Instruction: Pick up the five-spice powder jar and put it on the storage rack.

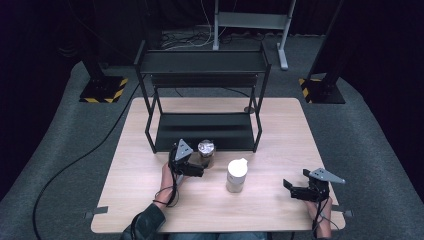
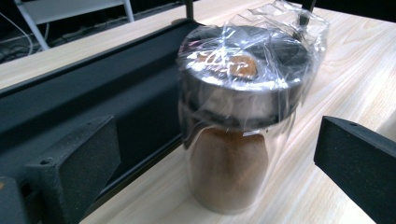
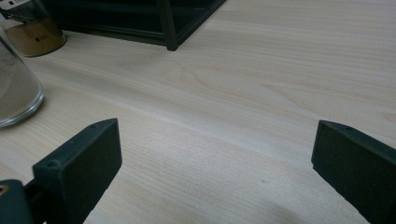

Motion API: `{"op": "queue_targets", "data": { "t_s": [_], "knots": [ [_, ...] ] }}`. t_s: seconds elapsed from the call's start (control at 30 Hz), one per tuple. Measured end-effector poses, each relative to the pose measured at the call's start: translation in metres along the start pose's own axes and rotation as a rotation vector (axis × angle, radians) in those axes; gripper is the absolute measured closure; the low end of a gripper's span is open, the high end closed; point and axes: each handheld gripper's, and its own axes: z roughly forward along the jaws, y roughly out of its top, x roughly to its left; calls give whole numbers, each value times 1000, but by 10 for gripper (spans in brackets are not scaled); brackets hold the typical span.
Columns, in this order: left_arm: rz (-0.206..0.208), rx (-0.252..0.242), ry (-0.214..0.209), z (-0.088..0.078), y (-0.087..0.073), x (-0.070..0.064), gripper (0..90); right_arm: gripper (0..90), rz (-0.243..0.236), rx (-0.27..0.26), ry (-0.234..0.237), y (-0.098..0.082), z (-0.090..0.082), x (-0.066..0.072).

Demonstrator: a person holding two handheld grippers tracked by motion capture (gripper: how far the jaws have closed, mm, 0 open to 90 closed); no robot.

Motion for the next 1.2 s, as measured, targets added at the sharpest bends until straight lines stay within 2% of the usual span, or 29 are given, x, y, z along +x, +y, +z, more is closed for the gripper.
{"op": "queue_targets", "data": {
  "t_s": [0.2, 0.4, 0.53, 0.57, 0.6, 0.67, 0.73, 0.83, 1.07, 1.2],
  "knots": [
    [14, 5, -28, 14, 3, -1, 0, 5, 0, 0, 2, 0, 0, -1],
    [25, 2, -30, 24, 5, -2, 0, 3, 1, -2, -2, 0, 0, 0],
    [15, 12, -27, 29, 9, -5, 2, 3, 1, -2, -4, 0, 0, 1],
    [9, 9, -34, 29, 8, -4, 47, 3, 0, -2, -5, 0, 0, 1],
    [5, 6, -11, 28, 8, -8, 121, 3, 0, -2, -5, 0, 0, 1],
    [-13, 1, -28, 29, 7, -5, 168, 4, -1, -5, -6, -1, 0, 1],
    [-31, 7, -28, 30, 7, -3, 236, 4, -2, -7, -8, -1, 0, 1],
    [-44, 4, -21, 30, 4, -3, 284, 5, -1, -6, -8, -1, 0, 2],
    [-34, -15, -45, 29, -1, 0, 305, 7, -1, -6, -2, -1, 0, 0],
    [-45, -15, -79, 28, -1, 6, 307, 8, -11, -3, -1, -1, 0, 1]
  ]
}}
